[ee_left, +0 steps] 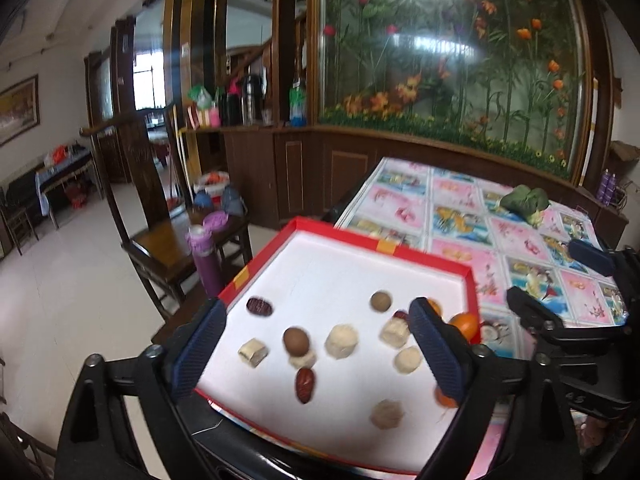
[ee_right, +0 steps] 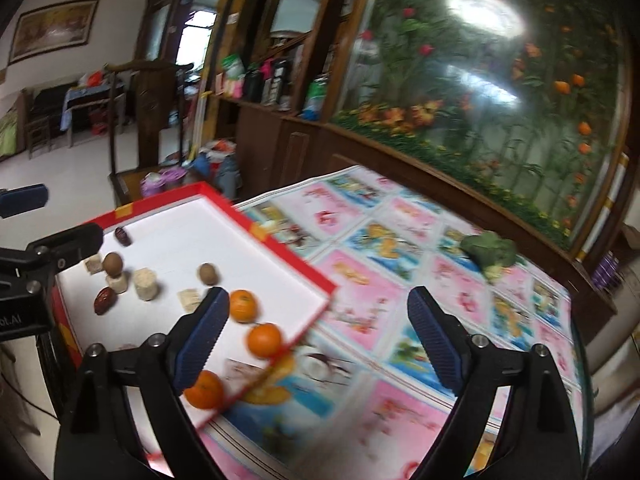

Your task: Organize fruits

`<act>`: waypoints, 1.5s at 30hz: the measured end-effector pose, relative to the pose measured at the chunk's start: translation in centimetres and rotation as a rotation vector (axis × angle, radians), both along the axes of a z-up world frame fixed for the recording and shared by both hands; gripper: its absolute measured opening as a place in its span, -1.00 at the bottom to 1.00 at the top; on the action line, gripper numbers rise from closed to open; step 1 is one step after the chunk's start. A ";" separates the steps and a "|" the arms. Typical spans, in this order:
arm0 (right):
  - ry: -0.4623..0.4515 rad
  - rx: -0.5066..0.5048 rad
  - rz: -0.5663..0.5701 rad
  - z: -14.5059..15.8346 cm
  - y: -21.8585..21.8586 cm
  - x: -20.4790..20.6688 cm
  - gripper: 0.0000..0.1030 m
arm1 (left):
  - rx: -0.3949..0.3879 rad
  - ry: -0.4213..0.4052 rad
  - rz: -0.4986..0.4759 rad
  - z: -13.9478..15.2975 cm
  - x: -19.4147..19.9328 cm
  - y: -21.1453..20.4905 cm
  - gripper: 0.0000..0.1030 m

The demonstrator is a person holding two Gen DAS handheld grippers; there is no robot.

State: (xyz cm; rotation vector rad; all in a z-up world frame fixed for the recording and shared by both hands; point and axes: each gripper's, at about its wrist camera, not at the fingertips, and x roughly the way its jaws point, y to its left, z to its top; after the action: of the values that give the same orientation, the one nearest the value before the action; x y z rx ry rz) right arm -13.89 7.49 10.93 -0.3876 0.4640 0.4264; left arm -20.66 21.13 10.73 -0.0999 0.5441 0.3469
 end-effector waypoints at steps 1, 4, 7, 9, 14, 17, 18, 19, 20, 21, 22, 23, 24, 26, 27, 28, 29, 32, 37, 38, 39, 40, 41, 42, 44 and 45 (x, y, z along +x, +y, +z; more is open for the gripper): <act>-0.012 0.010 -0.015 0.5 -0.9 -0.2 0.82 | 0.015 -0.015 -0.001 0.4 -0.2 -0.6 0.85; -0.052 0.036 -0.064 2.0 -3.7 -1.1 0.89 | 0.064 -0.083 -0.006 1.4 -0.8 -2.8 0.99; -0.080 0.071 -0.113 3.3 -6.5 -1.8 0.94 | 0.088 -0.166 -0.091 2.5 -1.6 -5.0 0.99; -0.091 0.094 -0.144 4.0 -8.1 -2.3 0.99 | 0.088 -0.164 -0.146 3.1 -1.1 -6.3 0.99; -0.119 0.118 -0.227 5.5 -12.0 -3.3 0.99 | 0.058 -0.125 -0.210 4.1 0.9 -8.9 0.99; -0.142 0.120 -0.289 6.3 -14.3 -3.7 0.99 | 0.021 -0.098 -0.234 4.6 2.1 -10.6 0.99; -0.142 0.126 -0.306 6.5 -15.1 -3.7 0.99 | 0.016 -0.089 -0.244 4.6 2.5 -11.1 0.99; -0.139 0.140 -0.324 6.7 -15.9 -3.7 0.99 | 0.017 -0.086 -0.250 4.7 2.7 -11.6 0.99; -0.137 0.159 -0.340 6.9 -16.9 -3.7 0.99 | 0.022 -0.087 -0.252 4.8 2.8 -12.1 0.99; -0.137 0.172 -0.351 7.1 -17.4 -3.8 0.99 | 0.033 -0.091 -0.254 4.8 2.8 -12.6 0.99; -0.139 0.186 -0.368 7.2 -18.3 -3.8 0.99 | 0.049 -0.095 -0.254 4.9 3.0 -13.1 0.99; -0.141 0.197 -0.383 7.4 -18.8 -3.9 0.99 | 0.059 -0.098 -0.253 4.9 3.1 -13.5 0.99; -0.143 0.208 -0.396 7.5 -19.4 -3.8 0.99 | 0.071 -0.100 -0.253 4.9 3.3 -13.8 0.99; -0.152 0.224 -0.411 7.7 -20.4 -3.9 0.99 | 0.083 -0.099 -0.256 4.9 3.5 -14.3 0.99; -0.160 0.229 -0.419 7.8 -20.8 -3.9 0.99 | 0.086 -0.096 -0.258 4.9 3.6 -14.5 0.99; -0.164 0.230 -0.421 7.8 -21.0 -3.9 1.00 | 0.086 -0.093 -0.258 4.9 3.8 -14.6 0.99; -0.168 0.230 -0.422 7.8 -21.2 -3.8 0.99 | 0.084 -0.092 -0.255 4.9 3.9 -14.7 0.99; -0.176 0.239 -0.426 8.1 -21.7 -3.8 0.99 | 0.060 -0.087 -0.257 5.1 4.3 -14.9 0.99; -0.185 0.238 -0.432 8.2 -22.1 -3.6 0.99 | 0.024 -0.075 -0.255 5.1 5.0 -15.2 0.99; -0.188 0.235 -0.433 8.2 -22.1 -3.6 0.99 | 0.022 -0.074 -0.256 5.1 5.1 -15.3 0.99; -0.188 0.232 -0.433 8.2 -22.1 -3.6 0.99 | 0.024 -0.074 -0.255 5.0 5.2 -15.4 0.99; -0.186 0.233 -0.430 8.2 -22.1 -3.6 0.99 | 0.028 -0.075 -0.253 5.0 5.2 -15.5 0.99; -0.184 0.240 -0.427 8.2 -22.2 -3.5 1.00 | 0.034 -0.077 -0.250 5.0 5.2 -15.5 0.99; -0.181 0.245 -0.424 8.2 -22.2 -3.5 1.00 | 0.040 -0.080 -0.250 5.0 5.2 -15.6 0.99; -0.168 0.253 -0.416 8.1 -22.2 -3.3 1.00 | 0.051 -0.081 -0.251 5.0 5.3 -15.7 0.99; -0.161 0.257 -0.412 8.1 -22.2 -3.1 1.00 | 0.057 -0.080 -0.251 5.0 5.3 -15.8 0.99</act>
State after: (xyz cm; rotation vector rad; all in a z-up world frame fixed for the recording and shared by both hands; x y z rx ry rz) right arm -17.04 -14.68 18.99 -0.0701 0.3155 0.0509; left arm -15.34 5.30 15.69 0.0095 0.4606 0.1133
